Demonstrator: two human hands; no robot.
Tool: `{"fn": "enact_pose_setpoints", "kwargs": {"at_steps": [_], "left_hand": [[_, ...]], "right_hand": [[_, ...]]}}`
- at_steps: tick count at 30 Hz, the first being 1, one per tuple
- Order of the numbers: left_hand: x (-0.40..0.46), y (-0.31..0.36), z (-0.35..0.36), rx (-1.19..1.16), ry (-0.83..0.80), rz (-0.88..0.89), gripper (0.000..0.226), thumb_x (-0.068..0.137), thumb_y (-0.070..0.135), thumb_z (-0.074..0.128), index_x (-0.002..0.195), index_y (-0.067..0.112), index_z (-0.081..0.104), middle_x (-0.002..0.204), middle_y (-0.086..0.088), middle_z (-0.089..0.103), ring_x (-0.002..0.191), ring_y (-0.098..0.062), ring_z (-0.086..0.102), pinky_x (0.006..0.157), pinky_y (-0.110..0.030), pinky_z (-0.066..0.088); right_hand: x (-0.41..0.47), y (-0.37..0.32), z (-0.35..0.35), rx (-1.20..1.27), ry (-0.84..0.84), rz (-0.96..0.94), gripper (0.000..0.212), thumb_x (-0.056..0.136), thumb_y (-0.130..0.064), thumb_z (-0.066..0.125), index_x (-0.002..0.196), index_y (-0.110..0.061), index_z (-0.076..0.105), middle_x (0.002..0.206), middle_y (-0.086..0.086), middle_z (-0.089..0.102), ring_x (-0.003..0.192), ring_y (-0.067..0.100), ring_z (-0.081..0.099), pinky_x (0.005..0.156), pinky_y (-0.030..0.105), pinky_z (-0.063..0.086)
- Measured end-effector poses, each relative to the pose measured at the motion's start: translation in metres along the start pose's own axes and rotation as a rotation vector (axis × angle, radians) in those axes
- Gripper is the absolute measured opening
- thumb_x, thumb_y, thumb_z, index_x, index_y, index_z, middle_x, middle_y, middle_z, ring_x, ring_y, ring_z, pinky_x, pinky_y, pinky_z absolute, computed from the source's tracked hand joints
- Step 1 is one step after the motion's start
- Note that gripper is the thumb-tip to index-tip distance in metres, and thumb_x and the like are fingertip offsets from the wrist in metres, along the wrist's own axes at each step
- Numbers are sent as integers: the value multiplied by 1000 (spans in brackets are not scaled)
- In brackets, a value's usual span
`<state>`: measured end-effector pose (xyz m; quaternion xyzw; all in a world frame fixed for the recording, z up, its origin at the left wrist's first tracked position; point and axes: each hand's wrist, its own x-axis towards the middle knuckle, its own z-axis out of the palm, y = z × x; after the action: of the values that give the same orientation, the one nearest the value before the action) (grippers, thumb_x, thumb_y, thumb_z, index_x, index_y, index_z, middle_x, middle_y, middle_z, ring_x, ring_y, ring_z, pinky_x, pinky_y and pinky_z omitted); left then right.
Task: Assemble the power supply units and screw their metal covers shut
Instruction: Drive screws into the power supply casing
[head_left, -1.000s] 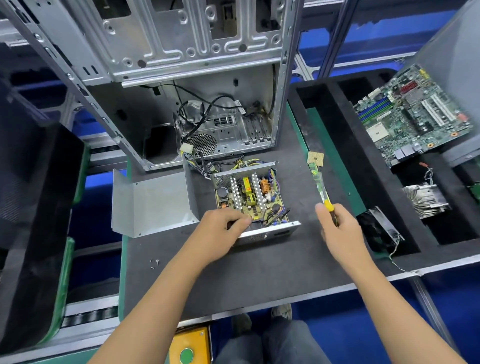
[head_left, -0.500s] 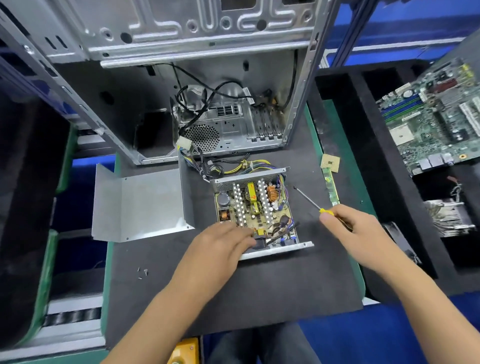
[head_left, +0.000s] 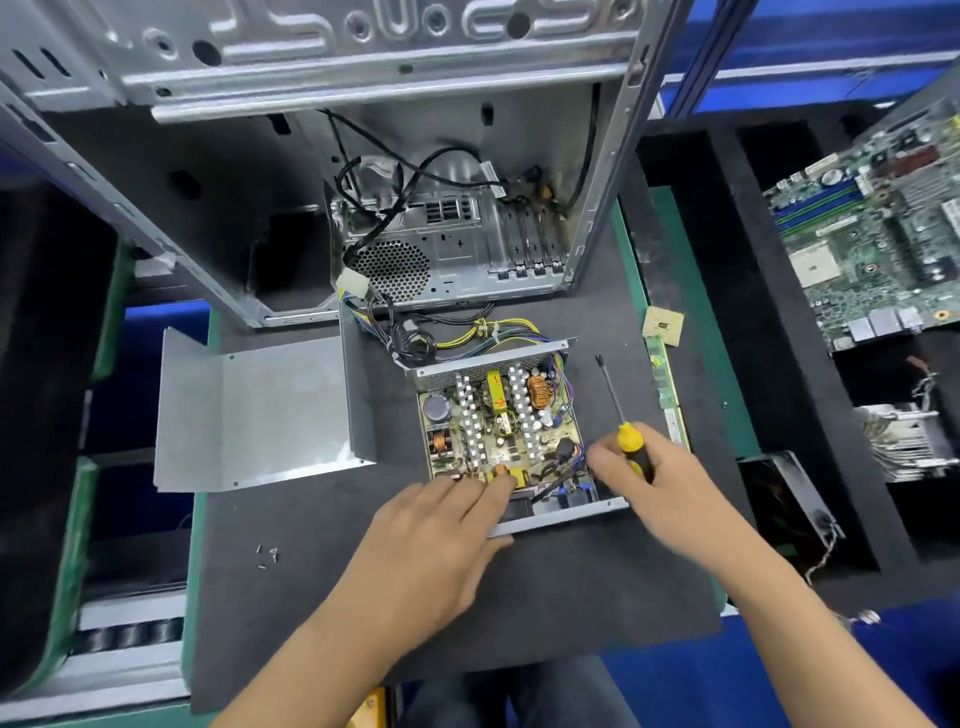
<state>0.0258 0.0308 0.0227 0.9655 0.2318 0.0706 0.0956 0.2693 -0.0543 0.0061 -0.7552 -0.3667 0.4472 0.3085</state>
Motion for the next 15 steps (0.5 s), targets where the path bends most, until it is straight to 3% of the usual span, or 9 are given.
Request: {"fn": "enact_pose_setpoints", "kwargs": {"at_steps": [3, 6, 8, 10, 12, 13, 14, 15], "left_hand": [[2, 3, 1, 24, 7, -21, 38, 89, 42, 62, 116, 15, 59, 85, 3, 61, 72, -19, 61, 58, -31, 54], [2, 4, 2, -43, 27, -44, 46, 77, 40, 77, 109, 21, 50, 86, 5, 63, 73, -18, 62, 59, -30, 54], [-1, 4, 3, -103, 34, -85, 50, 76, 35, 82, 109, 22, 47, 89, 5, 64, 75, -18, 61, 61, -31, 53], [-3, 5, 4, -178, 66, -140, 50, 77, 32, 83, 110, 25, 47, 93, 5, 65, 80, -17, 60, 67, -30, 50], [-5, 5, 2, -301, 95, -202, 41, 83, 35, 76, 113, 26, 49, 98, 4, 66, 87, -14, 58, 75, -25, 45], [-5, 4, -1, -373, 93, -233, 37, 86, 38, 69, 115, 27, 49, 101, 5, 66, 91, -11, 57, 78, -22, 44], [-5, 4, -6, -457, 83, -276, 33, 88, 43, 64, 117, 33, 49, 104, 9, 65, 93, -7, 56, 80, -18, 43], [-5, 4, -11, -554, 65, -332, 31, 89, 46, 60, 117, 43, 48, 106, 16, 64, 95, -2, 56, 79, -15, 43]], "right_hand": [[5, -2, 6, 39, 65, 67, 33, 82, -53, 70, 73, -28, 50, 74, -11, 65, 64, 6, 53, 64, 27, 42], [8, -13, 8, 123, 77, 131, 42, 72, -71, 65, 67, -34, 48, 69, -14, 59, 85, 22, 67, 69, 35, 46], [9, -18, 9, 191, 56, 151, 54, 70, -76, 61, 74, -24, 48, 79, -1, 57, 101, 34, 65, 87, 52, 52], [11, -18, 8, 249, 35, 170, 63, 73, -73, 61, 84, -12, 48, 85, 14, 58, 102, 40, 63, 98, 59, 48], [13, -23, 2, 266, -9, 195, 62, 71, -77, 61, 82, -17, 51, 77, 7, 57, 79, 23, 64, 90, 52, 51], [13, -28, 0, 290, -62, 179, 58, 72, -79, 61, 79, -22, 57, 73, -5, 59, 71, 11, 60, 82, 39, 48], [14, -31, -3, 361, -138, 154, 51, 76, -77, 60, 81, -26, 67, 77, -14, 66, 75, 3, 64, 81, 36, 48], [15, -35, -6, 478, -208, 148, 48, 82, -70, 58, 89, -26, 75, 89, -13, 73, 84, 4, 69, 83, 33, 51]]}}
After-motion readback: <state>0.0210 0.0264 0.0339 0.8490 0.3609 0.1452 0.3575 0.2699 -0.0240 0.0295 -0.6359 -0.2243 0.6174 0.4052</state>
